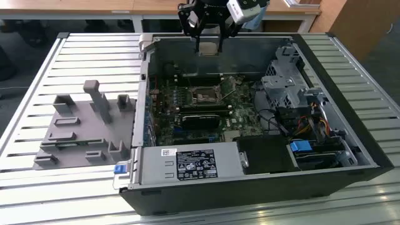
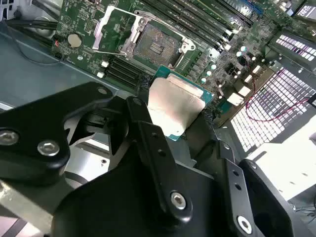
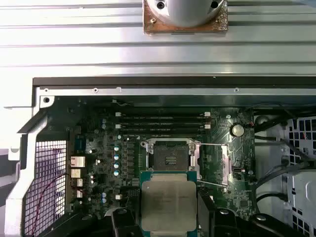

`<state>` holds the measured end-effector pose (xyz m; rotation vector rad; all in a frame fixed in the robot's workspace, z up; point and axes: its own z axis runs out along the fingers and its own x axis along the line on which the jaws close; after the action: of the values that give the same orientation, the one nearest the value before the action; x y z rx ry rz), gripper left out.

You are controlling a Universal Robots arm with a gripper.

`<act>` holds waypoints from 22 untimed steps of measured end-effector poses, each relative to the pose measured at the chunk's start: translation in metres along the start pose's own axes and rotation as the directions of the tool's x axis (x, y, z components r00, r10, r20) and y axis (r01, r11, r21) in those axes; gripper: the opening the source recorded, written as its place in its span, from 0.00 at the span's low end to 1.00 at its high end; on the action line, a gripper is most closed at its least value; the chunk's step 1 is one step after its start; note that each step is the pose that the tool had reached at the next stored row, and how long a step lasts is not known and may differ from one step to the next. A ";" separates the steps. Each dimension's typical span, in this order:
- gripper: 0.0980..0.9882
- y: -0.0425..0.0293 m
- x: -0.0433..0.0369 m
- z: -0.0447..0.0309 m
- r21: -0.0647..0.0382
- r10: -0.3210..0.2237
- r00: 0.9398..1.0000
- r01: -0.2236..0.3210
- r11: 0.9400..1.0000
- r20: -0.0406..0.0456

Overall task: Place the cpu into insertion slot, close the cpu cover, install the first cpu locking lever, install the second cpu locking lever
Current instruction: 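Place the cpu into insertion slot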

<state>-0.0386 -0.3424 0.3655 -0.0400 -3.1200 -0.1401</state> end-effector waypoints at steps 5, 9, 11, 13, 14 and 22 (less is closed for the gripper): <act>0.50 0.0000 0.0000 0.0000 0.000 0.000 1.000 0.000 1.000 0.000; 0.50 0.0000 0.0000 0.0000 0.000 0.003 1.000 -0.003 1.000 0.000; 0.50 0.0000 0.0000 0.0000 0.000 0.011 1.000 -0.011 1.000 0.001; 0.50 0.0000 0.0000 0.0001 0.000 0.026 1.000 -0.026 1.000 0.002; 0.50 0.0000 0.0000 0.0002 -0.001 0.037 0.999 -0.037 0.999 0.003; 0.50 -0.0001 0.0000 0.0010 -0.004 0.166 0.986 -0.166 0.986 0.015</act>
<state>-0.0386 -0.3424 0.3646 -0.3019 -3.1131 -0.1420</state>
